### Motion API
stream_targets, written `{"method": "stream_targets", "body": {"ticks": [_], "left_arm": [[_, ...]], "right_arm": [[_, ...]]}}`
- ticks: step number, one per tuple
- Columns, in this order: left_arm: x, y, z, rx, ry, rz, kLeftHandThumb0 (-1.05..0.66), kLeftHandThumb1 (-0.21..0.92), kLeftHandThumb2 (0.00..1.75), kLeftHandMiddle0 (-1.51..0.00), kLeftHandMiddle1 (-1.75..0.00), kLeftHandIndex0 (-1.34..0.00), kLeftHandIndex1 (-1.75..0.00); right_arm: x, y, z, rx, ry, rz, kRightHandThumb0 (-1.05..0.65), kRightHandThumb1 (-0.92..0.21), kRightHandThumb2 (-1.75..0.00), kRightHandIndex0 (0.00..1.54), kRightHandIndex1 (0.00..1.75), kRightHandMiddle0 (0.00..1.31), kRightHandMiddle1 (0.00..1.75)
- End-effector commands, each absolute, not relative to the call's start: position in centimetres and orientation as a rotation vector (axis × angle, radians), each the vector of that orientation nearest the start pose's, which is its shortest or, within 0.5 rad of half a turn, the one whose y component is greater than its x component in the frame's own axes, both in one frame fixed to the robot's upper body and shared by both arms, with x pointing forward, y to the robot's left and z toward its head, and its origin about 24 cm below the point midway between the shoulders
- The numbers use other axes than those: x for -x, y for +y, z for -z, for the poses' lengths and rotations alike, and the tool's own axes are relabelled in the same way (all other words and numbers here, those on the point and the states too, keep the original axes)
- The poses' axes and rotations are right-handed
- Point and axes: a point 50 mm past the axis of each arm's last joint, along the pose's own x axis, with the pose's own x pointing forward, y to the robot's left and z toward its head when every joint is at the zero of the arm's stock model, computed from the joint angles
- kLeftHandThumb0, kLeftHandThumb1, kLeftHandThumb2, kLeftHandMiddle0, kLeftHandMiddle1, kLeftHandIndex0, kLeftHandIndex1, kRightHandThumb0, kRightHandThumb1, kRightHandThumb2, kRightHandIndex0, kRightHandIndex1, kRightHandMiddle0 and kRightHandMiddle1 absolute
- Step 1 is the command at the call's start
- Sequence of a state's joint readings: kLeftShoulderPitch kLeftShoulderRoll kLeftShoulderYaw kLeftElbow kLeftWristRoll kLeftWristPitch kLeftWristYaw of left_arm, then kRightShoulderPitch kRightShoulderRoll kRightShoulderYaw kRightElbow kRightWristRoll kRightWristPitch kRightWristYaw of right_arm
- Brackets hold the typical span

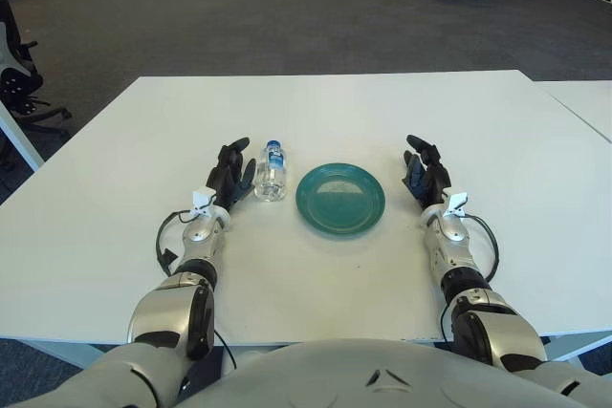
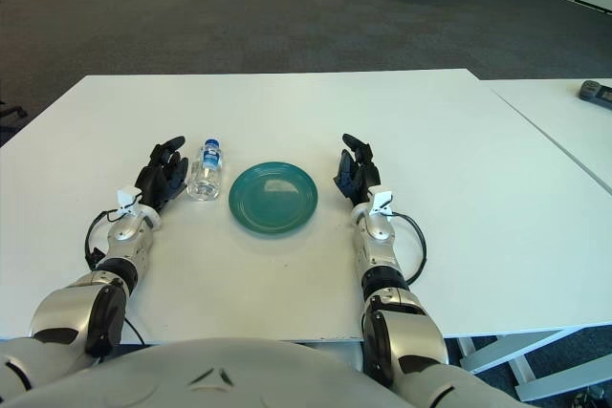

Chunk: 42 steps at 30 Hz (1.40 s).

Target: Put the bottle into the plate.

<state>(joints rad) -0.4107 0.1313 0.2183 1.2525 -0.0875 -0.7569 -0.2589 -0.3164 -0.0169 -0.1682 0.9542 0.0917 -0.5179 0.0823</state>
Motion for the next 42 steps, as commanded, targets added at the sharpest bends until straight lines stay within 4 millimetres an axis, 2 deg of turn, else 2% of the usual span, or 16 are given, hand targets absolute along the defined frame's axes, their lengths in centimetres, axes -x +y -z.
{"method": "stream_targets", "body": {"ticks": [1, 15, 21, 25, 30, 33, 36, 42], "left_arm": [[-27.0, 19.5, 4.7, 0.021, 0.115, 0.045, -0.62, 0.92, 0.57, -0.49, -0.02, 0.0, -0.81], [-29.3, 19.7, 0.9, 0.008, -0.051, -0.009, -0.61, 0.9, 0.41, -0.53, -0.03, -0.03, -0.92], [-30.4, 20.4, -0.9, 0.011, -0.113, -0.064, -0.55, 0.82, 0.43, -0.57, -0.05, -0.1, -0.95], [-30.6, 19.8, -3.2, -0.041, -0.202, -0.083, -0.57, 0.76, 0.47, -0.57, -0.05, -0.12, -0.95], [-30.6, 19.5, -4.1, -0.141, -0.184, -0.081, -0.63, 0.75, 0.45, -0.56, -0.04, -0.11, -0.93], [-30.5, 18.6, -5.3, -0.254, -0.187, -0.07, -0.73, 0.85, 0.3, -0.55, -0.03, -0.09, -0.92], [-30.3, 17.9, -6.3, -0.39, -0.184, -0.067, -0.81, 0.9, 0.27, -0.53, -0.01, -0.07, -0.91], [-30.8, 16.8, -7.0, -0.595, -0.142, -0.068, -0.95, 0.92, 0.46, -0.49, 0.0, -0.03, -0.89]], "right_arm": [[-25.7, -16.3, 6.5, -0.134, 0.271, 0.066, -0.78, -0.92, -0.85, 0.24, 0.0, 0.0, 0.74], [-25.6, -16.5, 6.5, -0.133, 0.268, 0.063, -0.78, -0.92, -0.86, 0.24, 0.0, 0.0, 0.72], [-25.6, -16.5, 6.6, -0.143, 0.274, 0.067, -0.78, -0.92, -0.85, 0.24, 0.0, 0.0, 0.73], [-25.6, -16.5, 6.6, -0.143, 0.275, 0.07, -0.78, -0.92, -0.85, 0.24, 0.0, 0.0, 0.74], [-25.6, -16.5, 6.6, -0.143, 0.276, 0.07, -0.79, -0.92, -0.85, 0.25, 0.01, 0.0, 0.74], [-25.6, -16.5, 6.7, -0.14, 0.277, 0.07, -0.79, -0.92, -0.85, 0.25, 0.01, 0.0, 0.75], [-25.6, -16.4, 6.7, -0.138, 0.278, 0.07, -0.79, -0.92, -0.85, 0.25, 0.0, 0.0, 0.75], [-25.5, -16.3, 6.7, -0.139, 0.277, 0.07, -0.79, -0.92, -0.84, 0.25, 0.0, 0.0, 0.75]]}}
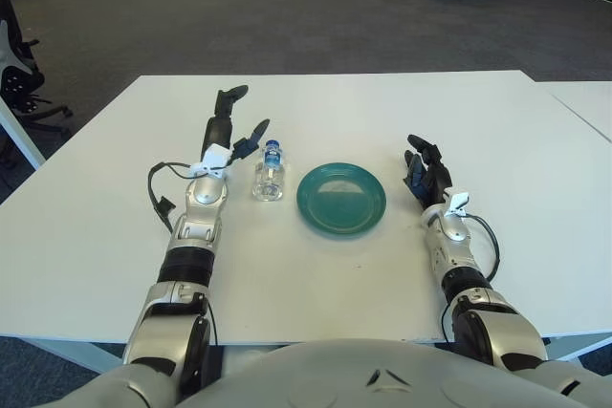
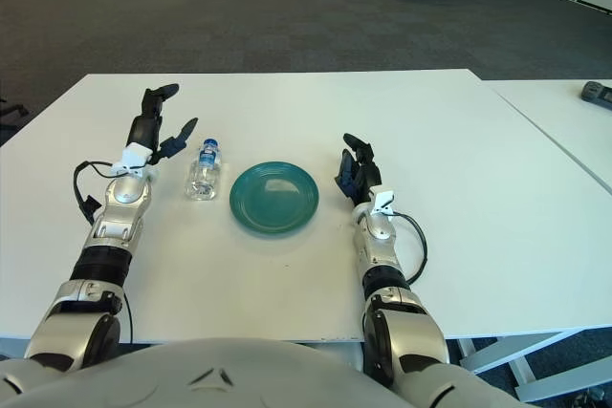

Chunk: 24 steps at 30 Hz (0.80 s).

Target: Put the bottle into the plate.

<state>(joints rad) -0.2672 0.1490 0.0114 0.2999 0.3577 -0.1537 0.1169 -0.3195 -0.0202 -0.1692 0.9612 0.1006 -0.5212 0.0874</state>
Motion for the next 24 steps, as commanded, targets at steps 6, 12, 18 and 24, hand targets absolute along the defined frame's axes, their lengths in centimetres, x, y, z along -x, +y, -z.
{"method": "stream_targets", "body": {"ticks": [6, 12, 18, 24], "left_arm": [[-31.4, 15.8, -7.4, -0.758, -0.112, -0.067, -1.03, 0.92, 0.61, -0.46, 0.0, 0.0, -0.88], [-31.4, 15.2, -7.8, -0.947, -0.072, -0.064, -1.05, 0.92, 0.72, -0.44, 0.0, 0.0, -0.77], [-31.2, 14.4, -8.4, -1.089, -0.025, -0.071, -1.05, 0.92, 0.79, -0.48, -0.03, 0.0, -0.71], [-31.2, 14.0, -8.6, -1.158, -0.001, -0.073, -1.05, 0.92, 0.81, -0.39, -0.45, 0.0, -0.8]], "right_arm": [[-25.5, -16.2, 6.7, -0.144, 0.277, 0.071, -0.78, -0.92, -0.84, 0.25, 0.0, 0.0, 0.75], [-25.4, -16.1, 6.7, -0.142, 0.278, 0.071, -0.78, -0.92, -0.85, 0.25, 0.0, 0.0, 0.75], [-25.4, -16.0, 6.8, -0.141, 0.281, 0.07, -0.78, -0.92, -0.85, 0.25, 0.0, 0.0, 0.74], [-25.3, -15.9, 6.9, -0.148, 0.285, 0.068, -0.79, -0.92, -0.86, 0.26, 0.01, 0.0, 0.73]]}}
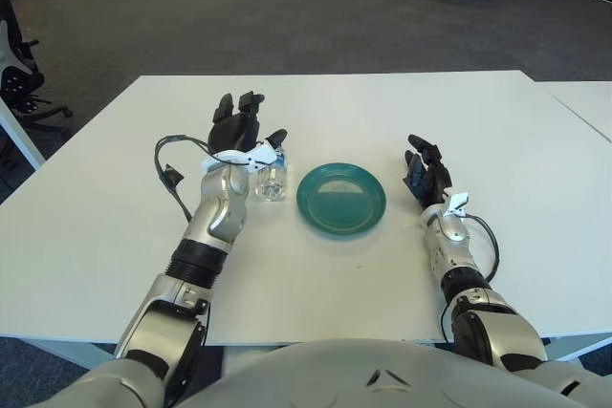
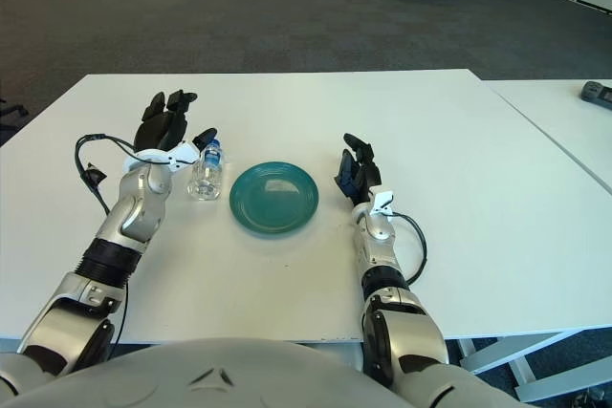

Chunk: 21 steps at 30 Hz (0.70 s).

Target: Put the bottle into the plate.

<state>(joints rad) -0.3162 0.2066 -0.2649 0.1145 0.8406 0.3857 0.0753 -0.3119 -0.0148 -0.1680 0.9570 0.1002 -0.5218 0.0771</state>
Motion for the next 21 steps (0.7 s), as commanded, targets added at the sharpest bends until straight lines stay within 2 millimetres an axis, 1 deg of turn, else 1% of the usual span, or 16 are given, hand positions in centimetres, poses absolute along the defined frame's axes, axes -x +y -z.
{"method": "stream_targets", "body": {"ticks": [1, 3, 5, 9, 12, 14, 16, 17, 21], "left_arm": [[-31.2, 13.9, -8.5, -1.171, 0.004, -0.072, -1.05, 0.92, 0.81, -0.35, -0.56, 0.0, -0.82], [-31.3, 13.6, -8.3, -1.194, 0.017, -0.067, -1.05, 0.92, 0.81, -0.32, -0.69, 0.0, -0.88], [-31.4, 13.4, -8.0, -1.21, 0.032, -0.062, -1.05, 0.92, 0.81, -0.3, -0.74, 0.0, -0.91], [-31.5, 13.2, -7.7, -1.226, 0.059, -0.053, -1.05, 0.92, 0.81, -0.29, -0.77, 0.0, -0.92], [-31.5, 13.0, -7.4, -1.236, 0.082, -0.044, -1.05, 0.92, 0.82, -0.3, -0.79, 0.0, -0.88], [-31.5, 13.0, -7.3, -1.24, 0.092, -0.042, -1.05, 0.92, 0.82, -0.3, -0.85, 0.0, -0.86], [-31.4, 13.0, -7.1, -1.243, 0.1, -0.044, -1.05, 0.92, 0.82, -0.29, -0.93, 0.0, -0.87], [-31.4, 13.0, -7.1, -1.245, 0.104, -0.045, -1.05, 0.92, 0.82, -0.27, -1.05, 0.0, -0.9], [-31.4, 13.0, -6.9, -1.249, 0.118, -0.048, -1.05, 0.92, 0.83, -0.21, -1.28, 0.0, -0.97]], "right_arm": [[-25.3, -15.9, 6.9, -0.149, 0.286, 0.068, -0.79, -0.92, -0.86, 0.26, 0.01, 0.0, 0.73], [-25.3, -15.9, 6.9, -0.151, 0.287, 0.067, -0.79, -0.92, -0.86, 0.26, 0.01, 0.0, 0.73], [-25.3, -15.9, 6.9, -0.152, 0.287, 0.067, -0.79, -0.92, -0.86, 0.26, 0.01, 0.0, 0.73], [-25.2, -15.9, 6.9, -0.154, 0.287, 0.067, -0.79, -0.92, -0.86, 0.27, 0.01, 0.0, 0.73], [-25.2, -15.9, 6.9, -0.156, 0.283, 0.068, -0.79, -0.92, -0.86, 0.27, 0.01, 0.0, 0.74], [-25.1, -15.9, 6.8, -0.155, 0.28, 0.069, -0.79, -0.92, -0.87, 0.27, 0.01, 0.0, 0.74], [-25.1, -16.0, 6.8, -0.153, 0.278, 0.071, -0.79, -0.92, -0.87, 0.27, 0.01, 0.0, 0.74], [-25.1, -16.0, 6.8, -0.152, 0.277, 0.072, -0.79, -0.92, -0.87, 0.27, 0.01, 0.0, 0.74], [-25.1, -16.1, 6.8, -0.149, 0.277, 0.073, -0.79, -0.92, -0.87, 0.27, 0.01, 0.0, 0.74]]}}
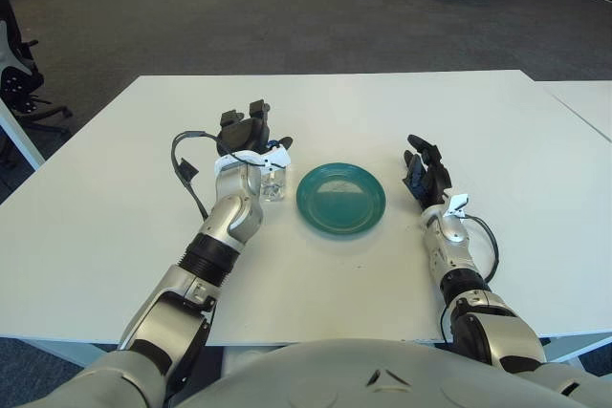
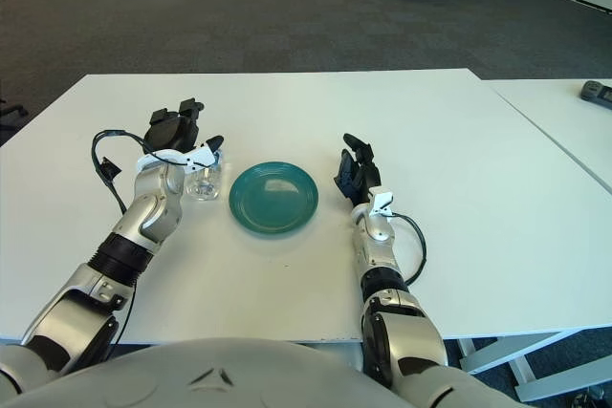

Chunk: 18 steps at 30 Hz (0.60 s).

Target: Put the bottle into the plate.

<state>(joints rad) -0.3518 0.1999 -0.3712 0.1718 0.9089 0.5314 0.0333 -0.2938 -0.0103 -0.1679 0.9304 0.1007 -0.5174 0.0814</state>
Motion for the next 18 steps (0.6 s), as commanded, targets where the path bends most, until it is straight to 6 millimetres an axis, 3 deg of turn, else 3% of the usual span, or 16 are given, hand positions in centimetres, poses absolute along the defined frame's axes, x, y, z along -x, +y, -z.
{"method": "stream_targets", "body": {"ticks": [1, 6, 10, 13, 18], "left_arm": [[-31.4, 13.0, -6.9, -1.249, 0.123, -0.047, -1.05, 0.92, 0.83, -0.21, -1.3, 0.0, -0.98], [-31.4, 12.9, -6.6, -1.243, 0.145, -0.042, -1.05, 0.92, 0.85, -0.16, -1.52, 0.0, -1.04], [-31.5, 12.7, -6.4, -1.241, 0.155, -0.037, -1.05, 0.92, 0.85, -0.15, -1.6, 0.0, -1.05], [-31.7, 11.9, -5.6, -1.239, 0.179, -0.023, -1.05, 0.92, 0.86, -0.17, -1.51, 0.0, -0.99], [-32.0, 11.4, -4.5, -1.241, 0.224, -0.009, -1.05, 0.92, 0.87, -0.22, -1.17, 0.0, -0.82]], "right_arm": [[-25.1, -16.1, 6.8, -0.148, 0.278, 0.073, -0.79, -0.92, -0.87, 0.27, 0.01, 0.0, 0.75], [-25.1, -16.1, 6.8, -0.149, 0.278, 0.07, -0.8, -0.92, -0.87, 0.27, 0.01, 0.0, 0.75], [-25.2, -16.1, 6.8, -0.151, 0.28, 0.068, -0.8, -0.92, -0.87, 0.27, 0.01, 0.0, 0.75], [-25.2, -16.1, 6.8, -0.156, 0.281, 0.064, -0.79, -0.92, -0.87, 0.27, 0.01, 0.0, 0.75], [-25.2, -16.0, 6.7, -0.154, 0.277, 0.058, -0.79, -0.92, -0.87, 0.26, 0.0, 0.0, 0.74]]}}
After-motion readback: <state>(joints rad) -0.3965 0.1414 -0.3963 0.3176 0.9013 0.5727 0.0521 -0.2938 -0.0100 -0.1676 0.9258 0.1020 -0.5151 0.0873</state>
